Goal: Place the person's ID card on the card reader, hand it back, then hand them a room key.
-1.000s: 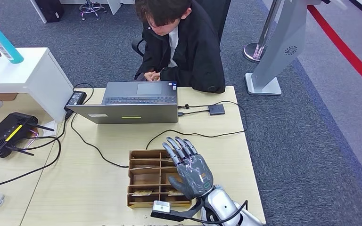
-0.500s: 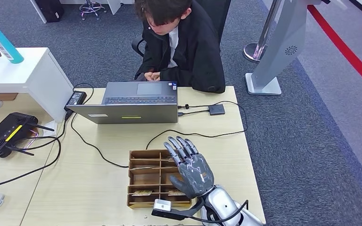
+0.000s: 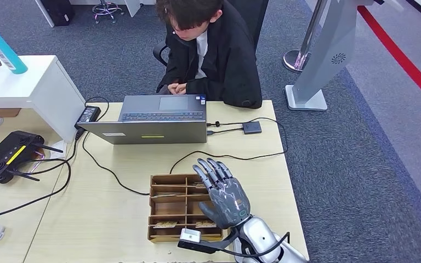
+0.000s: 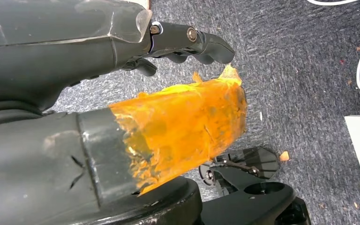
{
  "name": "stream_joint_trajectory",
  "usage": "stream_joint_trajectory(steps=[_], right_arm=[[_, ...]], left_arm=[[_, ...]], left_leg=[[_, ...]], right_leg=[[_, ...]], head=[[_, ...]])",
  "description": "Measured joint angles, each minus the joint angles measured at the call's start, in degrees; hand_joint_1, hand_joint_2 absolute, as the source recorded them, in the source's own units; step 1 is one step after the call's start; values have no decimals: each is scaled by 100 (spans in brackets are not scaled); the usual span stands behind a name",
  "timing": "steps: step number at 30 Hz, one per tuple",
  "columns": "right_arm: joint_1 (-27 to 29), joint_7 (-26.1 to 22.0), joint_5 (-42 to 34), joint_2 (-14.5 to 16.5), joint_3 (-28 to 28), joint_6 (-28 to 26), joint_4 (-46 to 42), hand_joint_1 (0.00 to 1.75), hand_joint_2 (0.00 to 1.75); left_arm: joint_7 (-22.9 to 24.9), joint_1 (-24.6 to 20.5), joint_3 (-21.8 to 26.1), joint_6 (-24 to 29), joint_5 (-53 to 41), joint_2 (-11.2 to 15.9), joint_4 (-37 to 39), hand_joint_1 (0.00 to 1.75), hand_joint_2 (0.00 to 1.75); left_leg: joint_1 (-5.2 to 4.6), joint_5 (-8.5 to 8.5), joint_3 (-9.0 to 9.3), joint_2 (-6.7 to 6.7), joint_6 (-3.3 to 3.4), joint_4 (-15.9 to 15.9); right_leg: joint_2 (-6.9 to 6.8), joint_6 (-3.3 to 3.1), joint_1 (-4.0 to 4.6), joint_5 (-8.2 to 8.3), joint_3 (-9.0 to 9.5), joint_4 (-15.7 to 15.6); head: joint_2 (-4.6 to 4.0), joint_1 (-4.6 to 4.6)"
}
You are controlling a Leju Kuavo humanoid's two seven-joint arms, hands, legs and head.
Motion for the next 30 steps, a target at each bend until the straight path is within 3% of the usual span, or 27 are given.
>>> stream_joint_trajectory(steps=[17, 30], right_arm=[[-17, 1, -3, 33, -26, 29, 79, 31, 175], [-42, 69, -14, 33, -44, 132, 97, 48, 175]], left_arm=[[0, 0, -1, -2, 5, 0, 0, 0, 0], [-1, 0, -1, -1, 21, 0, 0, 0, 0]], left_leg=[[0, 0, 0, 0, 0, 0], [0, 0, 0, 0, 0, 0]], right_leg=[[0, 0, 0, 0, 0, 0], [0, 0, 0, 0, 0, 0]], head=[[0, 0], [0, 0]])
